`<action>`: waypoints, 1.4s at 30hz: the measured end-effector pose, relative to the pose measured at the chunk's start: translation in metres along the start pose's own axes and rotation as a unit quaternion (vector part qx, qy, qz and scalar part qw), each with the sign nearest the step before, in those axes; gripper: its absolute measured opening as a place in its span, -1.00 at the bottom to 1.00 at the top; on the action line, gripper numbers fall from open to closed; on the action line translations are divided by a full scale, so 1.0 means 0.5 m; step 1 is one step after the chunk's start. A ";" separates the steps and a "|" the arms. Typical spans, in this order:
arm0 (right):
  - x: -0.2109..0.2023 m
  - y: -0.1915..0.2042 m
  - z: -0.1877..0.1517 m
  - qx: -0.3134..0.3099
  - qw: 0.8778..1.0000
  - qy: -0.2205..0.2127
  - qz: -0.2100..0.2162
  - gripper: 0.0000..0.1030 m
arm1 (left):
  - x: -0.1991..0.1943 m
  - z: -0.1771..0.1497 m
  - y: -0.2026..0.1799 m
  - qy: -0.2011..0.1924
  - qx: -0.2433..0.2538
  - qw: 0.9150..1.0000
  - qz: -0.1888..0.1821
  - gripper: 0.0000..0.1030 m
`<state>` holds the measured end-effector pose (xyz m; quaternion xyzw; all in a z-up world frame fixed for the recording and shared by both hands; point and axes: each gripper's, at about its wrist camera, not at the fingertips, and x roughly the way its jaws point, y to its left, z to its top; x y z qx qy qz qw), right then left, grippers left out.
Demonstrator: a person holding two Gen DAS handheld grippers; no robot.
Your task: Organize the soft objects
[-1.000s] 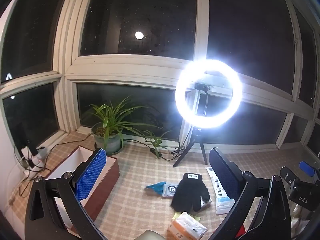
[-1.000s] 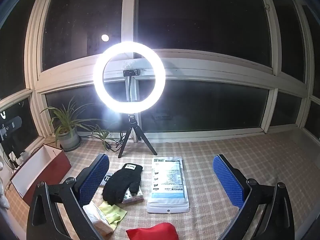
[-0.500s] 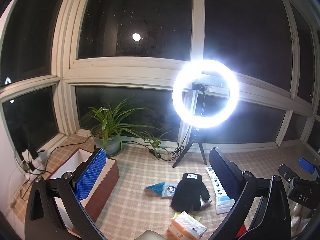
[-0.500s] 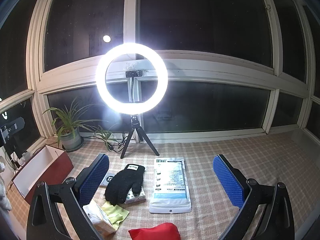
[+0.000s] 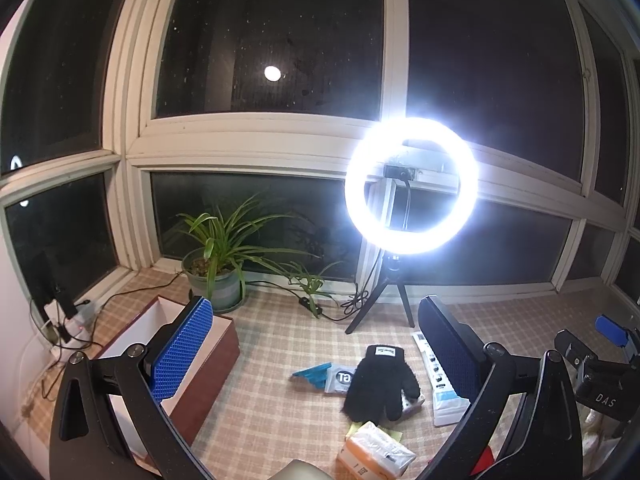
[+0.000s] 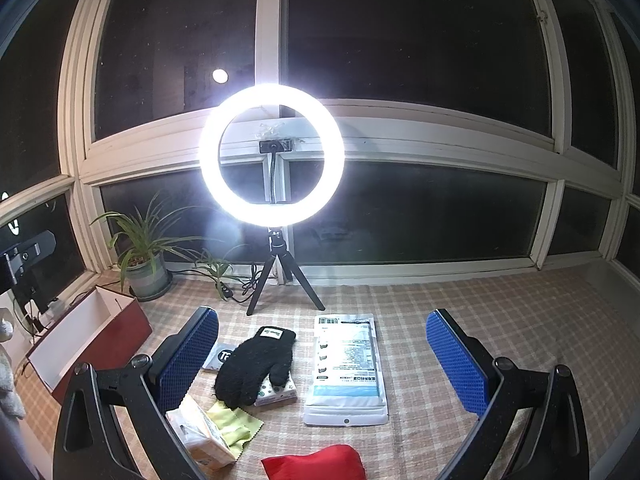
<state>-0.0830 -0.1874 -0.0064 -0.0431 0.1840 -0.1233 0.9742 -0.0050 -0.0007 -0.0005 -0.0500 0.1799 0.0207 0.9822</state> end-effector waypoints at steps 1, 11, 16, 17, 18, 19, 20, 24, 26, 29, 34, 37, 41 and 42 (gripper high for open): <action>0.000 0.000 0.000 0.000 1.000 0.000 0.000 1.00 | -0.001 0.000 0.000 0.001 0.000 1.000 -0.001 0.99; -0.002 0.003 -0.004 -0.001 1.000 0.001 0.002 1.00 | -0.001 -0.001 -0.002 0.004 0.005 1.000 -0.006 0.99; -0.001 0.003 -0.003 -0.001 1.000 0.000 0.000 1.00 | 0.003 -0.001 -0.004 0.006 0.006 1.000 -0.008 0.99; -0.001 0.001 -0.004 0.000 1.000 0.001 0.000 1.00 | 0.003 -0.001 -0.006 0.006 0.006 1.000 -0.008 0.99; 0.000 0.000 -0.004 0.001 1.000 0.001 0.000 1.00 | 0.003 -0.001 -0.006 0.006 0.006 1.000 -0.008 0.99; 0.000 -0.002 -0.005 0.002 1.000 0.002 0.001 1.00 | 0.004 -0.001 -0.006 0.007 0.007 1.000 -0.008 0.99; 0.001 -0.003 -0.006 0.003 1.000 0.002 0.001 1.00 | 0.003 -0.003 -0.007 0.007 0.007 1.000 -0.008 0.99; 0.002 -0.007 -0.008 0.003 1.000 0.003 0.001 1.00 | 0.006 -0.004 -0.009 0.009 0.008 1.000 -0.009 0.99; 0.003 -0.008 -0.008 0.003 1.000 0.004 0.001 1.00 | 0.008 -0.006 -0.011 0.010 0.009 1.000 -0.009 0.99; 0.006 -0.010 -0.009 0.004 1.000 0.005 0.001 1.00 | 0.012 -0.008 -0.014 0.013 0.009 1.000 -0.010 0.99; 0.006 -0.011 -0.010 0.003 1.000 0.005 0.001 1.00 | 0.013 -0.011 -0.015 0.015 0.011 1.000 -0.011 0.99; 0.007 -0.011 -0.011 0.003 1.000 0.005 0.002 1.00 | 0.013 -0.011 -0.015 0.016 0.011 1.000 -0.012 0.99; 0.012 -0.014 -0.018 0.004 1.000 0.008 0.002 1.00 | 0.018 -0.015 -0.019 0.019 0.012 1.000 -0.012 0.99; 0.014 -0.014 -0.020 0.005 1.000 0.009 0.004 1.00 | 0.021 -0.015 -0.020 0.021 0.013 1.000 -0.012 0.99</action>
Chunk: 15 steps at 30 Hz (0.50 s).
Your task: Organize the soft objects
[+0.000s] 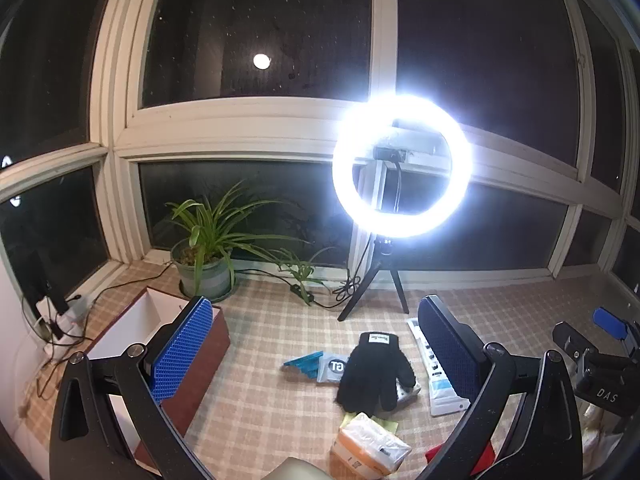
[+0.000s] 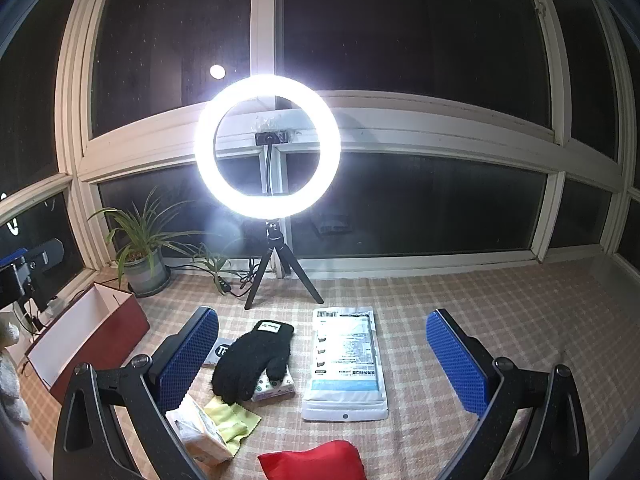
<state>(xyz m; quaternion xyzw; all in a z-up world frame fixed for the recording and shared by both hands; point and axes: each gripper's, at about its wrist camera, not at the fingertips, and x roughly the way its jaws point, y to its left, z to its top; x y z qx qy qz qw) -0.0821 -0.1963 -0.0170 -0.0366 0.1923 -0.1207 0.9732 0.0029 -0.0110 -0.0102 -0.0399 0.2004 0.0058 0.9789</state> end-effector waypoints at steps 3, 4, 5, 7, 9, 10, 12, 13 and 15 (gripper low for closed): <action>0.004 -0.001 -0.003 0.002 1.000 0.003 -0.001 1.00 | 0.007 -0.005 -0.003 0.007 0.003 1.000 -0.001 0.99; 0.005 -0.002 -0.004 0.002 1.000 0.004 -0.001 1.00 | 0.010 -0.007 -0.004 0.009 0.004 1.000 -0.001 0.99; 0.006 -0.004 -0.005 0.003 1.000 0.005 -0.001 1.00 | 0.013 -0.009 -0.007 0.011 0.005 1.000 -0.001 0.99; 0.009 -0.005 -0.007 0.003 1.000 0.008 0.001 1.00 | 0.018 -0.015 -0.009 0.016 0.007 1.000 -0.002 0.99; 0.014 -0.006 -0.010 0.004 1.000 0.014 0.002 1.00 | 0.023 -0.019 -0.011 0.020 0.009 1.000 -0.002 0.99; 0.016 -0.007 -0.012 0.004 1.000 0.016 0.003 1.00 | 0.025 -0.020 -0.013 0.021 0.009 1.000 -0.002 0.99; 0.020 -0.008 -0.015 0.005 1.000 0.020 0.004 1.00 | 0.028 -0.022 -0.013 0.024 0.010 1.000 -0.002 0.99; 0.020 -0.008 -0.014 0.005 1.000 0.020 0.004 1.00 | 0.031 -0.024 -0.013 0.026 0.011 1.000 -0.001 0.99; 0.022 -0.009 -0.018 0.006 1.000 0.020 0.002 1.00 | 0.036 -0.028 -0.014 0.029 0.013 0.999 -0.002 0.99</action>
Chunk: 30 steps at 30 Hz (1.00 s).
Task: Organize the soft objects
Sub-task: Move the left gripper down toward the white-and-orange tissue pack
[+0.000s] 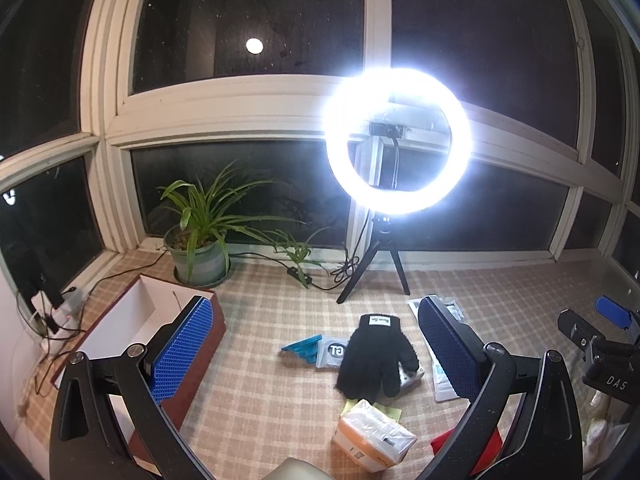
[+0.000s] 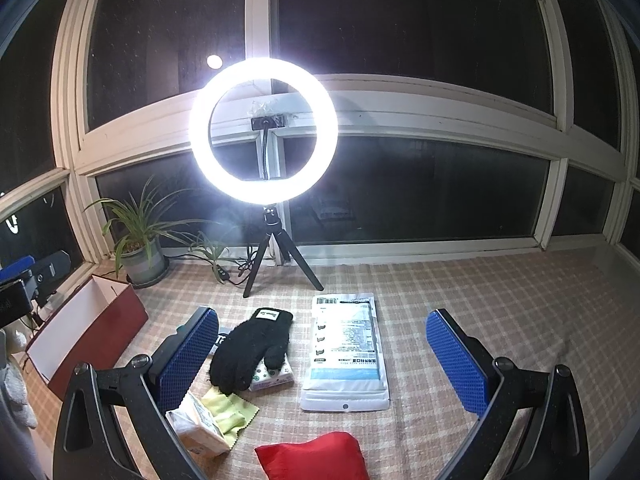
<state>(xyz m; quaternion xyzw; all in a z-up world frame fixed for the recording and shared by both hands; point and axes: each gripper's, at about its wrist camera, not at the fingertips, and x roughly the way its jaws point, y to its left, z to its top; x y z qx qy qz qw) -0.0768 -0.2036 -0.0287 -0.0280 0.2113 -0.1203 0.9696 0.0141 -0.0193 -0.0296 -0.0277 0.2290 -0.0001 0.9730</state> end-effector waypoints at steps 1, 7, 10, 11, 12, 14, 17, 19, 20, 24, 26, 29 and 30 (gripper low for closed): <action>0.000 0.000 0.001 0.000 1.000 0.000 0.001 1.00 | 0.003 -0.002 -0.001 0.002 0.001 1.000 0.000 0.99; 0.014 -0.014 -0.007 0.016 1.000 0.013 0.020 1.00 | 0.048 -0.025 -0.013 0.038 0.013 0.999 -0.005 0.99; 0.020 -0.027 -0.017 0.034 0.999 0.014 0.036 1.00 | 0.073 -0.043 -0.027 0.059 0.029 0.998 -0.008 0.99; 0.022 -0.030 -0.020 0.037 0.998 0.016 0.038 1.00 | 0.081 -0.050 -0.032 0.066 0.034 0.997 -0.009 0.99; 0.024 -0.032 -0.021 0.037 0.998 0.018 0.038 1.00 | 0.091 -0.058 -0.038 0.076 0.040 0.996 -0.011 0.99; 0.027 -0.032 -0.023 0.033 0.998 0.023 0.037 1.00 | 0.119 -0.079 -0.051 0.100 0.053 0.993 -0.014 0.99; 0.030 -0.030 -0.028 0.025 0.999 0.028 0.034 1.00 | 0.146 -0.107 -0.066 0.129 0.068 0.989 -0.019 0.99; 0.032 -0.029 -0.029 0.023 0.999 0.033 0.035 1.00 | 0.164 -0.127 -0.076 0.148 0.078 0.986 -0.021 0.99; 0.034 -0.029 -0.030 0.022 0.998 0.037 0.037 1.00 | 0.170 -0.135 -0.079 0.156 0.081 0.984 -0.021 0.99; 0.046 -0.027 -0.039 0.021 0.997 0.053 0.053 1.00 | 0.188 -0.162 -0.092 0.176 0.101 0.979 -0.021 0.99; 0.051 -0.024 -0.043 0.019 0.997 0.058 0.057 1.00 | 0.195 -0.170 -0.094 0.183 0.106 0.977 -0.021 0.99; 0.058 -0.019 -0.049 0.015 0.996 0.065 0.061 1.00 | 0.205 -0.182 -0.093 0.192 0.113 0.975 -0.017 0.99; 0.060 -0.018 -0.049 0.014 0.996 0.066 0.062 0.99 | 0.209 -0.187 -0.093 0.197 0.114 0.974 -0.017 0.99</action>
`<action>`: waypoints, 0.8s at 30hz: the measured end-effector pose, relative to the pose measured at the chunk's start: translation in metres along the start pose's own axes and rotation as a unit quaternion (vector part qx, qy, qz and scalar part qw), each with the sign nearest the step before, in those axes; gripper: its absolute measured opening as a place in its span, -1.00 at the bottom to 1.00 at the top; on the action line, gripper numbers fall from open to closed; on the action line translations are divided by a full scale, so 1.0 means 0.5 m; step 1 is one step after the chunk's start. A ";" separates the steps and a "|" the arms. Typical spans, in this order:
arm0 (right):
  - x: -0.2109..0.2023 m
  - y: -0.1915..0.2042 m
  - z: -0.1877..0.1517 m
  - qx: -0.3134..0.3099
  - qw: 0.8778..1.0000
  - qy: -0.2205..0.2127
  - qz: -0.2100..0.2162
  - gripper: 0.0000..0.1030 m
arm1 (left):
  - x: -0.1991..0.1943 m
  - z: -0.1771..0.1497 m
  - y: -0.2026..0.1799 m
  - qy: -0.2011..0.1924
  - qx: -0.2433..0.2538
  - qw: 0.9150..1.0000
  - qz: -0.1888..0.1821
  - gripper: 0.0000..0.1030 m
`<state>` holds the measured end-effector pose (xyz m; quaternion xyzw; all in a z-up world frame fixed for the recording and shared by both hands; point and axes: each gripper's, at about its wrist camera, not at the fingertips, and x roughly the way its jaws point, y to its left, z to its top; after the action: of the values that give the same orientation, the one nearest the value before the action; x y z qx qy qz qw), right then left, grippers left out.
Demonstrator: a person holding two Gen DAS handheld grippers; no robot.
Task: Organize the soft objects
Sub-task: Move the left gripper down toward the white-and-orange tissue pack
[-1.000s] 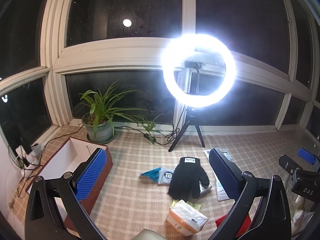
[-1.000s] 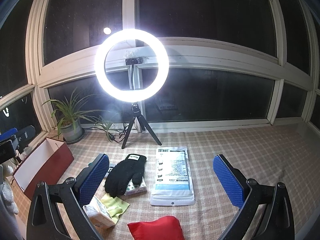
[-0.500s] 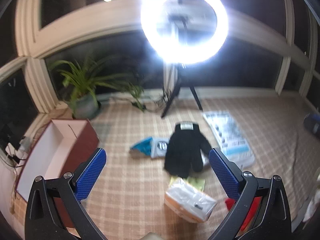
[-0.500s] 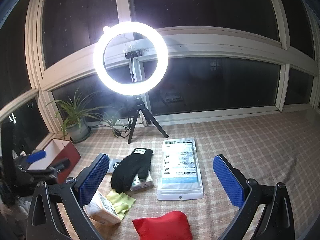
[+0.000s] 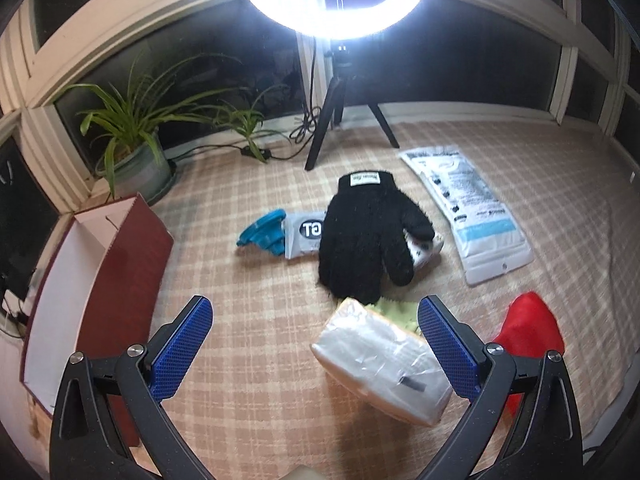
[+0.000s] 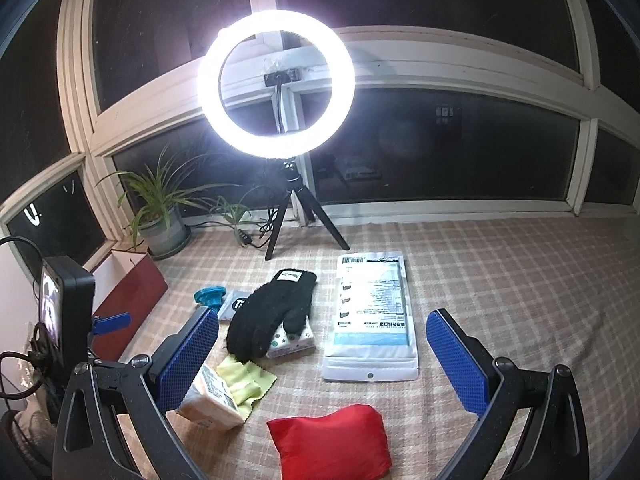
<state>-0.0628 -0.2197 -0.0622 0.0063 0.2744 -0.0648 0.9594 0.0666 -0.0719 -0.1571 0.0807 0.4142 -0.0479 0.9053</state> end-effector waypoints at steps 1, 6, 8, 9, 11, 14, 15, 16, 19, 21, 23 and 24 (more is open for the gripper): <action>0.001 0.001 0.000 -0.001 1.000 0.001 0.000 0.99 | 0.003 -0.003 0.000 0.003 0.002 1.000 0.001 0.99; 0.010 0.005 -0.001 -0.004 1.000 0.007 0.003 0.99 | 0.017 -0.016 0.008 0.016 0.004 1.000 0.007 0.99; 0.014 0.007 -0.002 -0.005 1.000 0.010 0.004 0.99 | 0.017 -0.020 0.016 0.019 0.003 1.000 0.008 0.99; 0.017 0.009 -0.003 -0.006 1.000 0.012 0.006 0.99 | 0.017 -0.023 0.020 0.019 0.001 1.000 0.008 0.99; 0.021 0.013 -0.004 -0.009 1.000 0.015 0.009 0.99 | 0.015 -0.029 0.032 0.021 -0.005 1.000 0.007 0.99; 0.031 0.023 -0.005 -0.014 1.000 0.021 0.018 1.00 | 0.008 -0.040 0.050 0.019 -0.015 1.000 0.007 0.99; 0.033 0.026 -0.005 -0.015 0.999 0.022 0.021 1.00 | 0.005 -0.044 0.056 0.019 -0.018 1.000 0.007 0.99; 0.036 0.031 -0.005 -0.018 0.999 0.024 0.024 1.00 | 0.003 -0.049 0.063 0.018 -0.023 1.000 0.007 0.99; 0.052 0.052 -0.008 -0.032 0.998 0.032 0.040 1.00 | -0.004 -0.063 0.087 0.020 -0.041 0.999 0.006 0.99; 0.062 0.064 -0.011 -0.038 0.997 0.040 0.052 1.00 | -0.009 -0.075 0.103 0.020 -0.052 0.998 0.011 0.98; 0.076 0.077 -0.014 -0.043 0.996 0.049 0.066 1.00 | -0.016 -0.088 0.124 0.018 -0.070 0.997 0.012 0.97; 0.083 0.081 -0.016 -0.045 0.995 0.053 0.071 1.00 | -0.019 -0.095 0.134 0.018 -0.079 0.997 0.013 0.97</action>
<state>-0.0269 -0.1843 -0.0916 -0.0139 0.3264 0.0164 0.9450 0.0354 0.0029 -0.1732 0.0150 0.4317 -0.0019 0.9019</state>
